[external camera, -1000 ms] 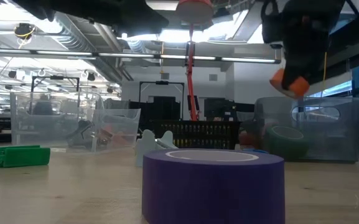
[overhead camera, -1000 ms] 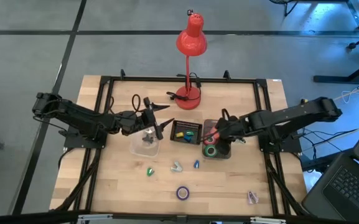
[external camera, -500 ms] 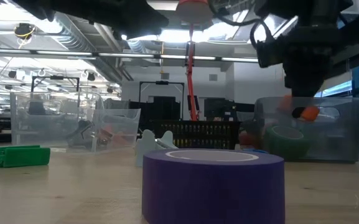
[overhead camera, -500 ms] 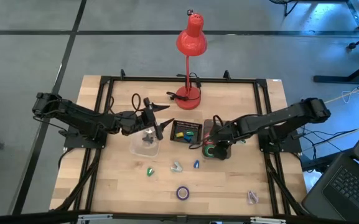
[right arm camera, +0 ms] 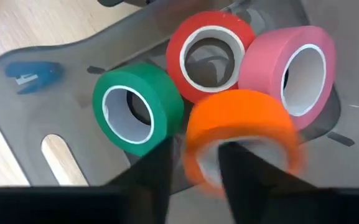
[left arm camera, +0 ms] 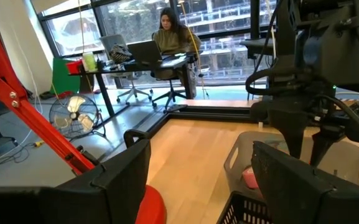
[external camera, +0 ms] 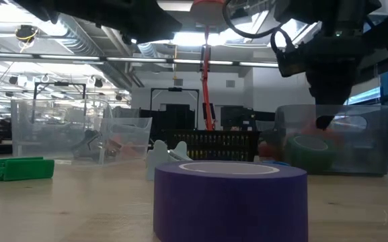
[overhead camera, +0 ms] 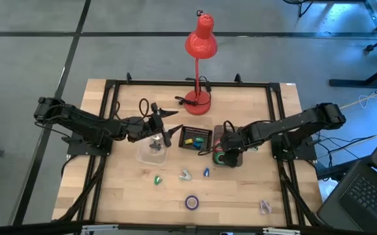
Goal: Pick and place Stapler, Stapler remover, tape
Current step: Put the orange tape into the black bin, then put the blue stapler into the black basket
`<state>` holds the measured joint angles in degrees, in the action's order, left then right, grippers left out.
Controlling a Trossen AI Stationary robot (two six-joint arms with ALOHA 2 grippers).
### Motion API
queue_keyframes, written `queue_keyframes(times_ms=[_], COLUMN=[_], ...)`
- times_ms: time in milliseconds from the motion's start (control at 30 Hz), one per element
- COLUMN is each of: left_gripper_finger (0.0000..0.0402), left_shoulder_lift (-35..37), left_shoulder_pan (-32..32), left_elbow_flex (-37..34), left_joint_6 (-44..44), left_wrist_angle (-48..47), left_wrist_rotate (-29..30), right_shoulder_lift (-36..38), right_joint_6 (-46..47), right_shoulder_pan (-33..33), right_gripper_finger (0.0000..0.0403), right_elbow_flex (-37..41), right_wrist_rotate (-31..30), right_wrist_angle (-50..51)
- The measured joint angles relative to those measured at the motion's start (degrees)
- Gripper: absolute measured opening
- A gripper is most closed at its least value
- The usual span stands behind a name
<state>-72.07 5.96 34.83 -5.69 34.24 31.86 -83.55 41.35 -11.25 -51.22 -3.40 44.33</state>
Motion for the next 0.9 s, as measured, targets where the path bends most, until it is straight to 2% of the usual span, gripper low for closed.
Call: queue_keyframes(times_ms=[133, 267, 400, 500, 700, 900], left_gripper_finger=[0.0269, 0.0269, 0.0269, 0.0269, 0.0269, 0.0269], left_shoulder_lift=[0.00, 0.00, -0.02, -0.02, -0.02, -0.02], left_shoulder_pan=[0.00, 0.00, -0.02, -0.04, -0.04, -0.06], left_elbow_flex=[0.00, 0.00, 0.00, 0.00, 0.00, 0.00], left_joint_6=[-0.01, -0.02, -2.11, -2.92, -2.99, -2.62], left_wrist_angle=[-0.08, -0.98, -1.32, -1.53, -1.52, -1.55], left_wrist_rotate=[0.00, 0.03, 1.80, 2.54, 3.02, 3.04], right_shoulder_lift=[0.00, 0.42, 2.07, 2.97, 2.12, 2.14], right_joint_6=[0.49, 0.65, -3.89, -8.45, -10.68, -13.32], right_shoulder_pan=[0.00, -0.20, -2.58, -4.36, -7.01, -9.84], right_gripper_finger=[0.0204, 0.0244, 0.0248, 0.0240, 0.0226, 0.0222], right_elbow_flex=[0.00, 0.00, 0.00, 0.00, 0.00, 0.00], right_wrist_rotate=[0.00, -1.65, -8.16, -9.68, -1.59, -1.07], right_wrist_angle=[-0.13, -1.38, -8.53, -16.77, -31.77, -38.14])
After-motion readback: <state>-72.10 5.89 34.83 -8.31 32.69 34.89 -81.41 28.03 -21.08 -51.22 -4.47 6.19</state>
